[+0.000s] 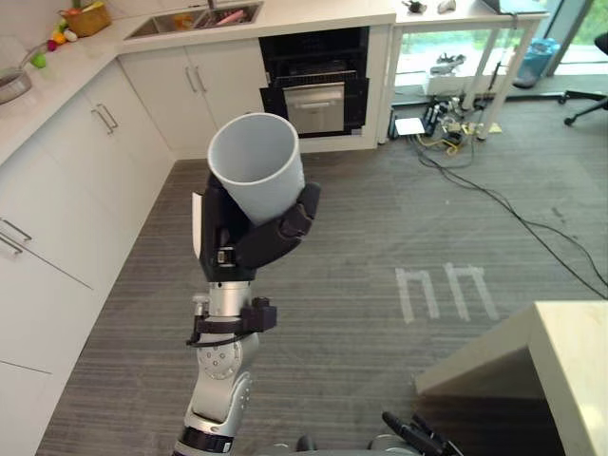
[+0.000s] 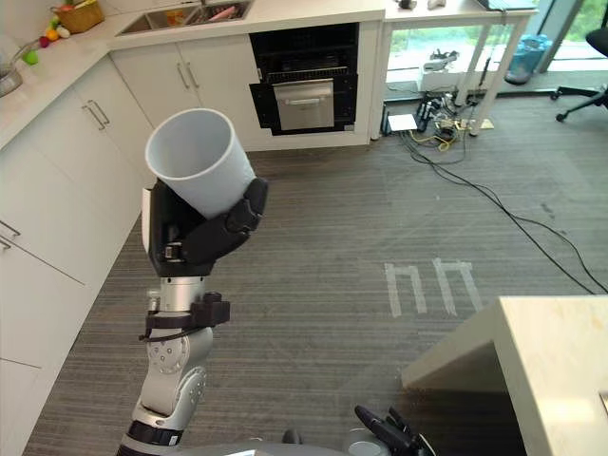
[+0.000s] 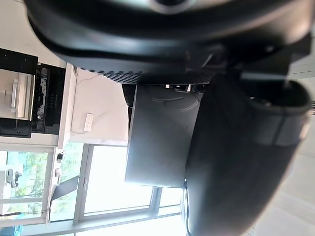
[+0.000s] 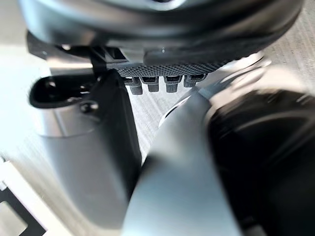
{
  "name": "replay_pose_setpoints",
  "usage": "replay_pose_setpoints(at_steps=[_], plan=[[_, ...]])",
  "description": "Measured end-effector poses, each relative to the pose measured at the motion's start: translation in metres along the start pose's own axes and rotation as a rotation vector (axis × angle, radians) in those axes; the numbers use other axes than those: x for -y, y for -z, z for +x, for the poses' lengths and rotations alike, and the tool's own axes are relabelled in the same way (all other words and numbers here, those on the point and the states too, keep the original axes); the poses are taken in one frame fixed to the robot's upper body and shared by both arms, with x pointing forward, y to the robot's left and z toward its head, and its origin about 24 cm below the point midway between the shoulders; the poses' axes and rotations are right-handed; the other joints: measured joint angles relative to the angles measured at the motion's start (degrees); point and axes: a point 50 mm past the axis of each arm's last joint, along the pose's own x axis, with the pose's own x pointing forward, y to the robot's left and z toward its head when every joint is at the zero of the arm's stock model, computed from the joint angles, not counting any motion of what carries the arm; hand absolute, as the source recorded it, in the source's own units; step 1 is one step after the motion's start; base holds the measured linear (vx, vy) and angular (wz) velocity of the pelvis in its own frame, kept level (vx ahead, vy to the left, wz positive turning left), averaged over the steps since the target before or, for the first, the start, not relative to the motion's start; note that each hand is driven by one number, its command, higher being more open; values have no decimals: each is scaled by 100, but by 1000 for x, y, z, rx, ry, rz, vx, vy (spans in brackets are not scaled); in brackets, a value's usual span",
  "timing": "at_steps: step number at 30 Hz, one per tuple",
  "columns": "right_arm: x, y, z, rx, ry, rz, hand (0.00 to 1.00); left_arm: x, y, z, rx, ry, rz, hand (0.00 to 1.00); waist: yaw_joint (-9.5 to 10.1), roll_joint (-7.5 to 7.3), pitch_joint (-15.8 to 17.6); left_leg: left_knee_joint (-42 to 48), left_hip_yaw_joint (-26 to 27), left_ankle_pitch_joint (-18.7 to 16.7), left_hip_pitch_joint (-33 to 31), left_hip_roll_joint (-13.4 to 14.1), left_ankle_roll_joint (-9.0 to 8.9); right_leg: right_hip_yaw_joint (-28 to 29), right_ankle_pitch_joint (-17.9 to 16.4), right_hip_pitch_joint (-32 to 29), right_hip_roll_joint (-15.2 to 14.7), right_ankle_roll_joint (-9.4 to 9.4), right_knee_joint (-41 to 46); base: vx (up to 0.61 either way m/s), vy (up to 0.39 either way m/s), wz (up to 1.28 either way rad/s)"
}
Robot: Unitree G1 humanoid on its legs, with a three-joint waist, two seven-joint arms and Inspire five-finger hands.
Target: Walk over to the sink, pick up the cup, carry it to the dishwasher, place the cup inside the dishwasher, then close the dishwasher door
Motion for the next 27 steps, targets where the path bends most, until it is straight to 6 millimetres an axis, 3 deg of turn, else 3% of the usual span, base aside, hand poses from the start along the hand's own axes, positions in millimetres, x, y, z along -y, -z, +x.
replay_pose_setpoints(at_steps=[1,2,3,4,6,7,13,16,19,21,24,27], plan=[[-5,2,-1,7,-30,-5,100,5,-2,4,15,63,-19,0,-8,-132,-40,135,-293,-71,-25,115,-115,325,-34,-137,196,-85,-530,258,-192,125],[-9,7,-2,-8,-46,-8,100,7,-4,7,32,105,-27,0,20,-381,-73,255,-489,-151,-56,43,-187,347,215,-138,108,31,-1210,363,-288,139],[-14,14,-1,-30,-60,0,100,10,-6,8,43,132,-46,0,39,-535,-45,655,-715,-433,-85,69,-296,110,724,20,-2,-152,-1323,331,-263,108],[-15,14,-1,-29,-60,11,100,11,-6,6,35,136,-72,0,135,-491,-60,903,-712,-523,-89,243,-391,-46,657,147,89,-185,-1230,361,-278,78],[-21,13,1,-28,-84,-9,100,13,-12,7,62,155,-81,0,234,-514,-96,931,-582,-606,-24,300,-432,-118,384,156,99,-241,-1000,208,-140,26],[-9,27,-11,-34,-30,22,100,38,-10,-11,5,335,-204,0,67,-391,-907,1312,-219,-748,-434,392,-451,-237,741,-87,-24,-227,-1268,49,-42,5],[-10,27,-11,-33,-37,21,100,36,-10,-10,9,325,-199,0,46,-384,-900,1426,-101,-804,-464,500,-431,-168,677,-191,85,-259,-1193,-1,-9,-9],[-10,29,-13,-16,-47,18,100,25,-11,-5,23,235,-167,0,19,-389,-900,1338,55,-785,-426,537,-428,-197,688,-221,76,-277,-1211,5,-12,-21],[-6,33,-18,4,-41,11,100,3,-12,0,61,17,-100,0,15,-400,-908,958,152,-611,-213,484,-442,-604,768,-100,-155,-244,-1388,27,36,-7],[-3,37,-20,22,-44,0,100,-25,-9,-1,64,-213,-24,0,-21,-415,-915,298,143,-213,59,363,-449,-779,943,147,-231,-224,-1796,29,-11,39],[-1,37,-20,46,-50,6,100,-61,-1,-13,27,-499,81,0,-73,-424,-822,-478,126,275,404,308,-452,-1122,1219,659,-232,-203,-2436,20,-9,57],[-1,31,-17,59,-77,-13,100,-95,-9,-36,25,-747,180,0,19,-421,-593,-642,55,388,574,316,-449,-1225,1367,949,-178,-209,-2747,-42,-20,25]])
